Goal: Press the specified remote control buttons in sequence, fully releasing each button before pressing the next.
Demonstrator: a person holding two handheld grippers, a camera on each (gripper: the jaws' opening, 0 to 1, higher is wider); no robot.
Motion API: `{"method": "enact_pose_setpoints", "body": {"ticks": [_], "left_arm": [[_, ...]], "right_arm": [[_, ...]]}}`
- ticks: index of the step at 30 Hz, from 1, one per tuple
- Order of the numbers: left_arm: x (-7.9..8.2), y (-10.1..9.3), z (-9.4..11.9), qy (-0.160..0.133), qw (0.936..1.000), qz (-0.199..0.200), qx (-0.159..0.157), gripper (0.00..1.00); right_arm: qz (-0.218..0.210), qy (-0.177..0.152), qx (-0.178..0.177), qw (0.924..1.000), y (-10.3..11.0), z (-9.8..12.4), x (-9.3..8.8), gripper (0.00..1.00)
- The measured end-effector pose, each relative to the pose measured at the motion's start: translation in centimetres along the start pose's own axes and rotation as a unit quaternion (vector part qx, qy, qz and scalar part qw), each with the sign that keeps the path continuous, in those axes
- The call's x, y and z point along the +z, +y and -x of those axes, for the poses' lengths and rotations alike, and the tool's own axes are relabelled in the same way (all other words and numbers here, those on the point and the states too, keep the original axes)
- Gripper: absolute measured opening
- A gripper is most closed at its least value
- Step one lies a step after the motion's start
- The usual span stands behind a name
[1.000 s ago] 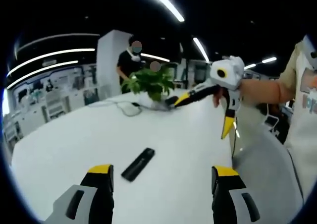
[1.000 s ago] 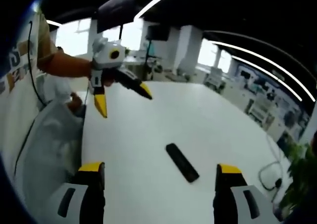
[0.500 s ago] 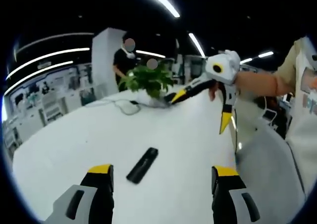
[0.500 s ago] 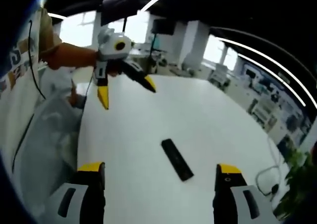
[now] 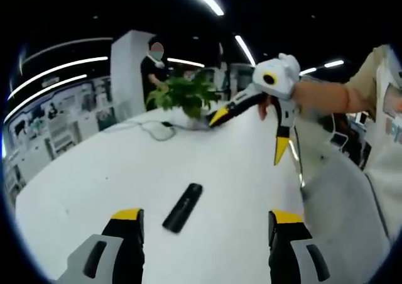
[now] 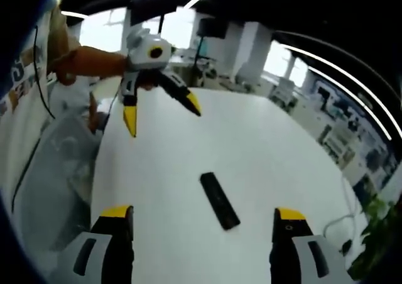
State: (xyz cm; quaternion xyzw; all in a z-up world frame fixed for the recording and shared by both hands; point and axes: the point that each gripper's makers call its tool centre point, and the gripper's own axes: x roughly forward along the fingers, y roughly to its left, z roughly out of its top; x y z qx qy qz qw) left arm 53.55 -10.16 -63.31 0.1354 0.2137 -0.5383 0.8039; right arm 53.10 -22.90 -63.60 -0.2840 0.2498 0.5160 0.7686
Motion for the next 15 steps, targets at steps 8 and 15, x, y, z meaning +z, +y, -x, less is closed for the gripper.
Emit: {"method": "enact_pose_setpoints", "body": {"ticks": [8, 15], "left_arm": [[0.0, 1.5, -0.8, 0.011, 0.9999, -0.008, 0.001, 0.83], [0.5, 2.6, -1.6, 0.011, 0.9999, -0.012, -0.001, 0.83]], "right_arm": [[0.003, 0.009, 0.007, 0.9999, -1.6, -0.8, -0.4, 0.89], [0.007, 0.012, 0.007, 0.9999, -3.1, -1.5, -0.1, 0.88]]}}
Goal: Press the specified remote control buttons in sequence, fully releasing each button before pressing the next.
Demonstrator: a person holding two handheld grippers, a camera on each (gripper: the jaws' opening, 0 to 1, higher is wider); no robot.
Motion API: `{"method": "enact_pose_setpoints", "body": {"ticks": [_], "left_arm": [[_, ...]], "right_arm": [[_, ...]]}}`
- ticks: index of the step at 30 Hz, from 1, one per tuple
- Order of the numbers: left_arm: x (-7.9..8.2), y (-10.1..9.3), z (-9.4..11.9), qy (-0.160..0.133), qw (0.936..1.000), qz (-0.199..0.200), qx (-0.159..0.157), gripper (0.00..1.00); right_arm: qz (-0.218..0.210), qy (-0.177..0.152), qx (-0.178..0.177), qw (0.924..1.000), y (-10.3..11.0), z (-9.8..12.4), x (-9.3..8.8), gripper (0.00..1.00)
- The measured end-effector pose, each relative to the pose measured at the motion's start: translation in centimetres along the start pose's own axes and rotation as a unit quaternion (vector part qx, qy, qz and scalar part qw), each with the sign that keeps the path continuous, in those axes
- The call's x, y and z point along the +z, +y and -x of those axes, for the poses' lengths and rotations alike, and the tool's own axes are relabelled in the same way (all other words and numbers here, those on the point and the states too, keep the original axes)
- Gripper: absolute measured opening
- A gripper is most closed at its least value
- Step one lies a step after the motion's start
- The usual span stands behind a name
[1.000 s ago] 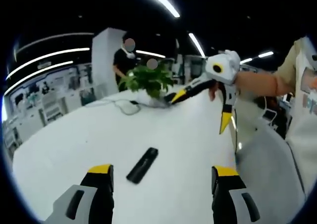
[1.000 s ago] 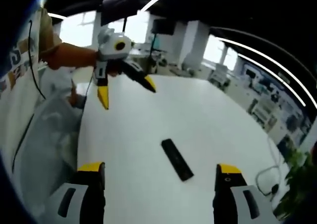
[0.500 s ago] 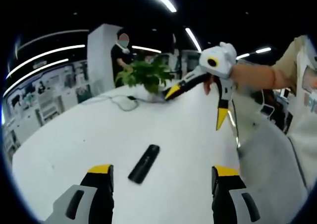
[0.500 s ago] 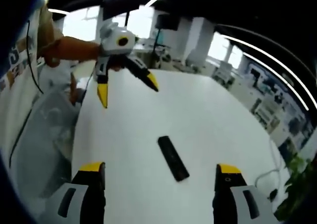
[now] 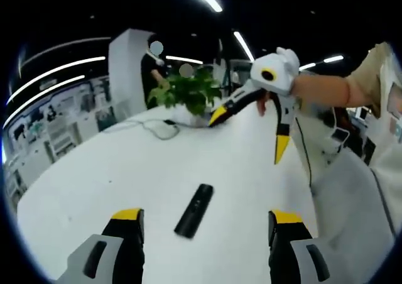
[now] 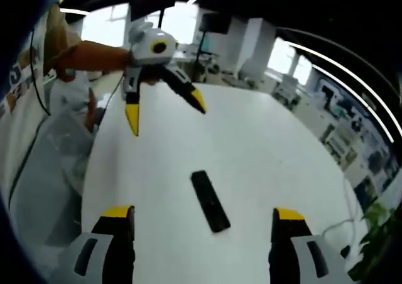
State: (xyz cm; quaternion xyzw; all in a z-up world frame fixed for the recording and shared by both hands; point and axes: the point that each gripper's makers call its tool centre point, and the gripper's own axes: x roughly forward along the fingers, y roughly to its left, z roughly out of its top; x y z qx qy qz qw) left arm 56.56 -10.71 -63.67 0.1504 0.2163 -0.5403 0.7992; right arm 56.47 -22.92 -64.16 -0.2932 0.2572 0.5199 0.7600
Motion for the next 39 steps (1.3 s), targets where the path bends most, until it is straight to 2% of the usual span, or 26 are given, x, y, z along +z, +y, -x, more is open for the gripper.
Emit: {"method": "enact_pose_setpoints", "body": {"ticks": [24, 39], "left_arm": [[-0.9, 3.2, -2.4, 0.022, 0.9997, -0.008, -0.006, 0.83], [-2.4, 4.2, -4.4, 0.047, 0.9985, -0.020, -0.017, 0.83]], "right_arm": [[0.006, 0.019, 0.014, 0.9997, -3.5, -3.2, -0.4, 0.87], [0.031, 0.053, 0.037, 0.9974, -4.2, -5.4, -2.6, 0.78]]}}
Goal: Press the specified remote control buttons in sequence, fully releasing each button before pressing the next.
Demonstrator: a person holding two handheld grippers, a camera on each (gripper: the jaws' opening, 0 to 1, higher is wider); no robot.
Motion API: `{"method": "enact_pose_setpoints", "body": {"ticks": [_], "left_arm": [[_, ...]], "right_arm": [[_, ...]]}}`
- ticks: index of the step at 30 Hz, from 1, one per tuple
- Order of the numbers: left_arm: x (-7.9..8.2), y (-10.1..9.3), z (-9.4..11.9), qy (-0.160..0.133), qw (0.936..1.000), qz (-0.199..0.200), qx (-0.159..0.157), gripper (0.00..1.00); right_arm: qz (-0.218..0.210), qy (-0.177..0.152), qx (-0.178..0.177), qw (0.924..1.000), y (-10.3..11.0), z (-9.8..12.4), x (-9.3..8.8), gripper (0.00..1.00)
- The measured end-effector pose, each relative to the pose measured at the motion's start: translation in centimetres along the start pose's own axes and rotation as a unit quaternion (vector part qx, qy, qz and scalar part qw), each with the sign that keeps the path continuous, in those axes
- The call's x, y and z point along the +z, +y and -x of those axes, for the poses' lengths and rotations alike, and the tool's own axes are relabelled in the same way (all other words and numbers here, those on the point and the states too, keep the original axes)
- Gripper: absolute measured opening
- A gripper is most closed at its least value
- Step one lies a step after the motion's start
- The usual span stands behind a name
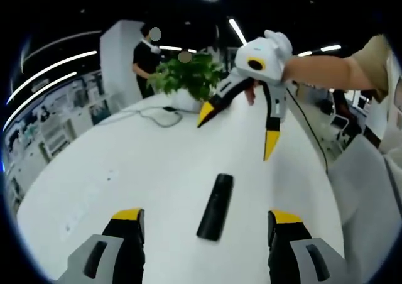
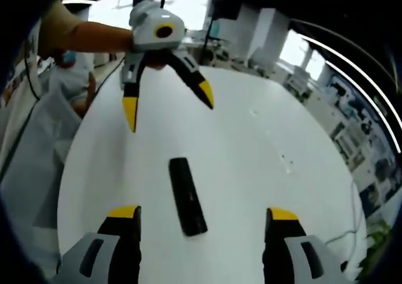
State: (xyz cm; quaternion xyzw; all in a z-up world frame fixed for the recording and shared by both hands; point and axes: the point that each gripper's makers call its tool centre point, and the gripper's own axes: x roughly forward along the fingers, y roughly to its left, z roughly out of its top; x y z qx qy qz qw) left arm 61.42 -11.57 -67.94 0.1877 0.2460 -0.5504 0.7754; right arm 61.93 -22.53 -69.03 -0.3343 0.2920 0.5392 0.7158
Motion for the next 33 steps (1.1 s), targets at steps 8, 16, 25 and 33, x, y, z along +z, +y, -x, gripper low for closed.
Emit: {"method": "enact_pose_setpoints", "body": {"ticks": [8, 16, 25, 33], "left_arm": [[-0.9, 0.1, -1.2, 0.014, 0.9999, -0.003, -0.008, 0.82], [-1.1, 0.1, -2.0, 0.019, 0.9996, -0.016, -0.014, 0.81], [-2.1, 0.1, -2.7, 0.035, 0.9990, -0.013, -0.024, 0.80], [-2.6, -0.1, -3.3, 0.047, 0.9982, -0.022, -0.031, 0.79]], "right_arm": [[0.019, 0.012, 0.012, 0.9997, 0.1, -1.2, -0.9, 0.70], [0.029, 0.022, 0.030, 0.9989, 0.5, -2.4, -1.4, 0.65], [0.048, 0.042, 0.042, 0.9971, 0.8, -3.4, -2.3, 0.58], [0.049, 0.051, 0.054, 0.9960, 0.8, -4.2, -2.6, 0.56]]}}
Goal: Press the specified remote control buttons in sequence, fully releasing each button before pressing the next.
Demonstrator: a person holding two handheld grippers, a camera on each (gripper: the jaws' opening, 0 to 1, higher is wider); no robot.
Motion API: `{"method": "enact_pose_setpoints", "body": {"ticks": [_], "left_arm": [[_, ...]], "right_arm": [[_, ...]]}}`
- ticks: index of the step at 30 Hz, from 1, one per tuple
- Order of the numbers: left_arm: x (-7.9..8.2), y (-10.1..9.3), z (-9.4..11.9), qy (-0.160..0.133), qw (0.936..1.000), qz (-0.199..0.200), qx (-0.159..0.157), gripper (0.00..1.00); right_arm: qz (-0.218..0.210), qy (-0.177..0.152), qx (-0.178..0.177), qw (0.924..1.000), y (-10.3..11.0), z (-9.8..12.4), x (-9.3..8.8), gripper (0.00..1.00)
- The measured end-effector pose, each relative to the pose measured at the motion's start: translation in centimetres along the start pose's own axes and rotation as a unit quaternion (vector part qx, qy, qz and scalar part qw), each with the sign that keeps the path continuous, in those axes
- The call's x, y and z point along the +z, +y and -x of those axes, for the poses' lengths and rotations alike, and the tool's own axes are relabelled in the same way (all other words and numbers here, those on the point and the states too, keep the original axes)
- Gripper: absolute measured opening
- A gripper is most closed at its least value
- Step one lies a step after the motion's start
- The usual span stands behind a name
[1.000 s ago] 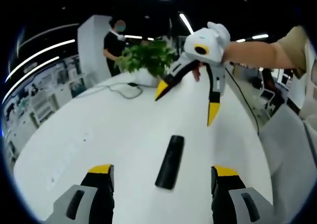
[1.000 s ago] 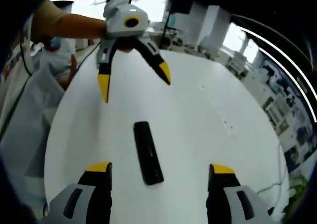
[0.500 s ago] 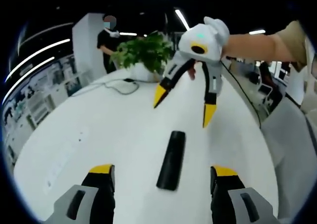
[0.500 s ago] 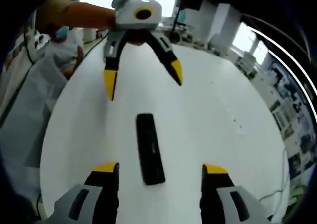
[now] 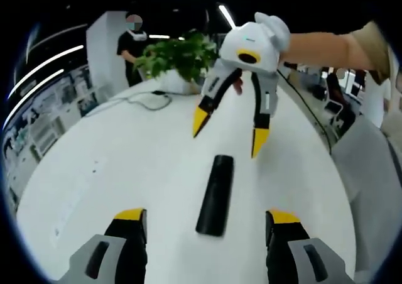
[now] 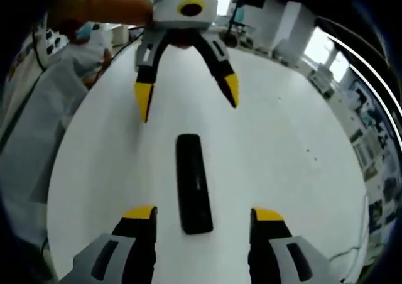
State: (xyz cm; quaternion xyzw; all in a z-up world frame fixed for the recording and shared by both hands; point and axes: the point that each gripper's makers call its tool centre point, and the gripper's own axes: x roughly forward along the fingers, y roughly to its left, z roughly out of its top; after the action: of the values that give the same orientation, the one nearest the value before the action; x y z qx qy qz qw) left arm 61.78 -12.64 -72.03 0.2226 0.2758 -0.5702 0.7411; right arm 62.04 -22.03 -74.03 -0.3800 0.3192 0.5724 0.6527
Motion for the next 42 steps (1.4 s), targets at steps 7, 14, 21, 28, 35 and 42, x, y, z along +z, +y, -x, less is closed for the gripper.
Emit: {"method": "enact_pose_setpoints", "body": {"ticks": [7, 14, 21, 28, 35, 42], "left_arm": [[0.1, -0.3, -0.8, 0.002, 1.0000, 0.001, -0.008, 0.79], [-0.5, -0.3, -1.5, 0.014, 0.9998, -0.005, -0.016, 0.75], [-1.5, -0.9, -2.5, 0.035, 0.9989, -0.013, -0.027, 0.74], [-1.8, -1.3, -3.4, 0.041, 0.9985, -0.014, -0.035, 0.74], [-2.1, -1.2, -4.0, 0.046, 0.9982, -0.010, -0.038, 0.73], [-2.4, -1.1, -4.5, 0.049, 0.9979, -0.007, -0.041, 0.68]], "right_arm": [[0.002, 0.010, 0.012, 0.9999, 0.4, -0.8, -0.4, 0.54], [0.004, 0.018, 0.017, 0.9997, 0.3, -1.2, -0.8, 0.51], [0.004, 0.037, 0.030, 0.9989, 0.8, -1.9, -1.8, 0.44], [0.001, 0.041, 0.036, 0.9985, 0.9, -2.5, -2.1, 0.41], [-0.004, 0.044, 0.035, 0.9984, 0.6, -3.0, -2.5, 0.36], [-0.010, 0.049, 0.041, 0.9979, 0.5, -3.4, -2.9, 0.34]]}}
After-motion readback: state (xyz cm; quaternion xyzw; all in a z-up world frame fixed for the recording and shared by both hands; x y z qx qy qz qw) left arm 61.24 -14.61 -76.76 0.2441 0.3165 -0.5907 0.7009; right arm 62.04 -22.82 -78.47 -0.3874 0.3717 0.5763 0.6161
